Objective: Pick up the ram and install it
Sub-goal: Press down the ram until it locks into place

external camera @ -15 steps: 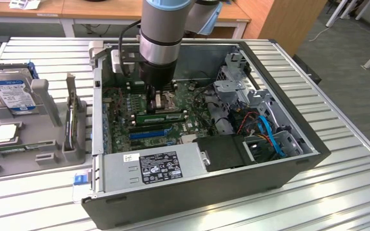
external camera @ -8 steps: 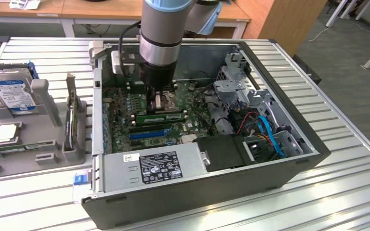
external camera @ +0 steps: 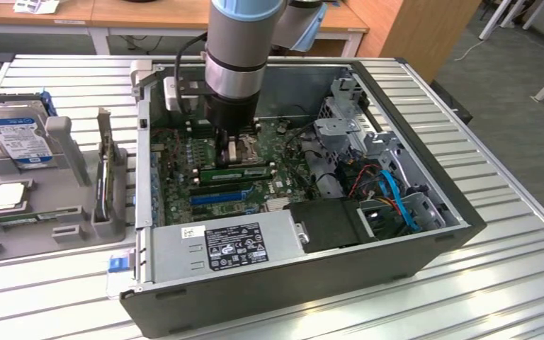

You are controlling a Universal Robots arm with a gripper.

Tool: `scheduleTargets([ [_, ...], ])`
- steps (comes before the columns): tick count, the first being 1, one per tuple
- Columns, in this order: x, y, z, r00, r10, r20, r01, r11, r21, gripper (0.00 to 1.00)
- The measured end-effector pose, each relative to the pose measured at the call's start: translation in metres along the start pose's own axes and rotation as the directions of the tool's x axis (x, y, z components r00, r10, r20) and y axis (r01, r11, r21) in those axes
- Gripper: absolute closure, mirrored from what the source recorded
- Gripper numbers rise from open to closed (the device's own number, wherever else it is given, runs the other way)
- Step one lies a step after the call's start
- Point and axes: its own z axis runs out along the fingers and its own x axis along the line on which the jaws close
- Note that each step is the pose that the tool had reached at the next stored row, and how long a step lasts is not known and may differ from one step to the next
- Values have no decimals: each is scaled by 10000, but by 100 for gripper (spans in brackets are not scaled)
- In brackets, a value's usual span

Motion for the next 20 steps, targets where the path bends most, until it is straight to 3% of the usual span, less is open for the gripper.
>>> scheduleTargets([
  [20, 1, -2, 29, 10000, -1, 3, 1, 10000, 1, 90],
])
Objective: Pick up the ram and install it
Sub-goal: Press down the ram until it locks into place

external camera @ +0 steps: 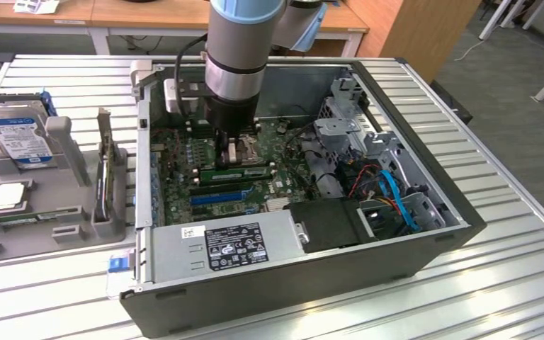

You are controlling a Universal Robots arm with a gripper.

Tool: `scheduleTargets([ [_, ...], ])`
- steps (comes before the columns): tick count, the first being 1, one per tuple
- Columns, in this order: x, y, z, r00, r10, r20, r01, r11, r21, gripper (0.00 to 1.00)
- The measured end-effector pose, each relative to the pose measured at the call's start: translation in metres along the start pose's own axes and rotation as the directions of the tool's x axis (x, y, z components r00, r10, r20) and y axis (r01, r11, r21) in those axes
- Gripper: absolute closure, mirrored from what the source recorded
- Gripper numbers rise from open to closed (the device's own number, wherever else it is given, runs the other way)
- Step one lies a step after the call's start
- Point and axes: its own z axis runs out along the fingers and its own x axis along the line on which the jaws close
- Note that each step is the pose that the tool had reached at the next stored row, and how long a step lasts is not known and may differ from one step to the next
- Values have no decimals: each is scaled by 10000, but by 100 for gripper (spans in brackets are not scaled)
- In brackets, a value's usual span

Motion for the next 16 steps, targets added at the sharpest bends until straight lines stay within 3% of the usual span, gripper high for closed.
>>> scheduleTargets([
  [16, 1, -1, 18, 10000, 0, 0, 0, 10000, 0, 90],
])
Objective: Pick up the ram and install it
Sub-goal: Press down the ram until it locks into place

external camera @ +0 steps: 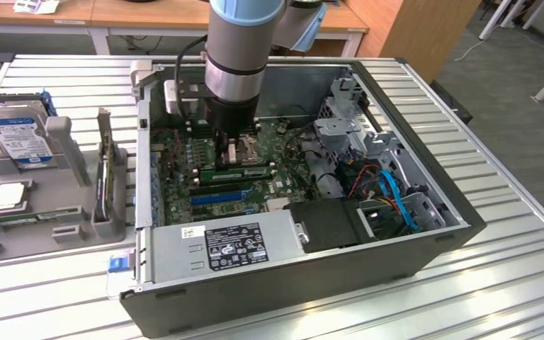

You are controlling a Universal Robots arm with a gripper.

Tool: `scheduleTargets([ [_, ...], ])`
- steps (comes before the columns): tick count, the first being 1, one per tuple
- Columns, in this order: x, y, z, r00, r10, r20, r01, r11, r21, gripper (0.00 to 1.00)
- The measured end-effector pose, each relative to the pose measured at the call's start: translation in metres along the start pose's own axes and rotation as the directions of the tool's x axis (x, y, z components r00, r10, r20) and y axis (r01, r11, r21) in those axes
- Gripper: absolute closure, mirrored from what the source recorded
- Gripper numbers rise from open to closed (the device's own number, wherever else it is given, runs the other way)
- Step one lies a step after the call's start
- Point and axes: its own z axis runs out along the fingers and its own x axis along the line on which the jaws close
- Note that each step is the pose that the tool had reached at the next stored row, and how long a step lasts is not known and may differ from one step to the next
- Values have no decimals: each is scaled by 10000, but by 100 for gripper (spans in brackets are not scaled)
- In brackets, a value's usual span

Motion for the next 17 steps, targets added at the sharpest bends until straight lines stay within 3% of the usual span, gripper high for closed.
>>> scheduleTargets([
  [17, 1, -1, 16, 10000, 0, 2, 0, 10000, 1, 90],
])
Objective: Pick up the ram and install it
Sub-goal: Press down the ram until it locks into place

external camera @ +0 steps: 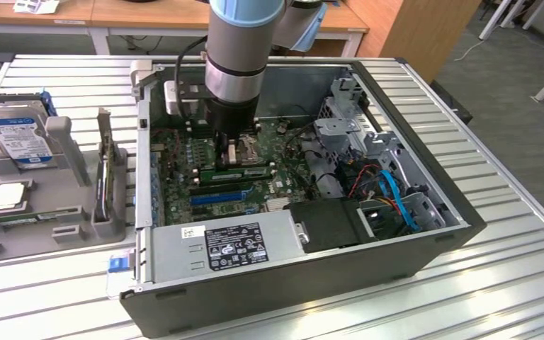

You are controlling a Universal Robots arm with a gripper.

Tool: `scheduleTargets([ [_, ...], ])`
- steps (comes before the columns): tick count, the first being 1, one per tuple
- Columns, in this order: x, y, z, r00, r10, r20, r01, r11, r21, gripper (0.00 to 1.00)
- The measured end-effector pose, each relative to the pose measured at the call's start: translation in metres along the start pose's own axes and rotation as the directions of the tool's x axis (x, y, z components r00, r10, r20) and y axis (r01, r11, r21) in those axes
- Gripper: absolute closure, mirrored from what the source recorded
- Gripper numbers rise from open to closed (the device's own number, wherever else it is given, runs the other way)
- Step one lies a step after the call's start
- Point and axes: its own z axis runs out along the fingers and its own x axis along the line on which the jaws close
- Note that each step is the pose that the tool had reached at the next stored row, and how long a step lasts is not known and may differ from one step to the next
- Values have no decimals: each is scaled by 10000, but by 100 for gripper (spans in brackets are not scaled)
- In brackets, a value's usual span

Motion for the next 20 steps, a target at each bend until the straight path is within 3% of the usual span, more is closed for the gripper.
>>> scheduleTargets([
  [20, 1, -1, 19, 10000, 0, -2, 0, 10000, -1, 90],
])
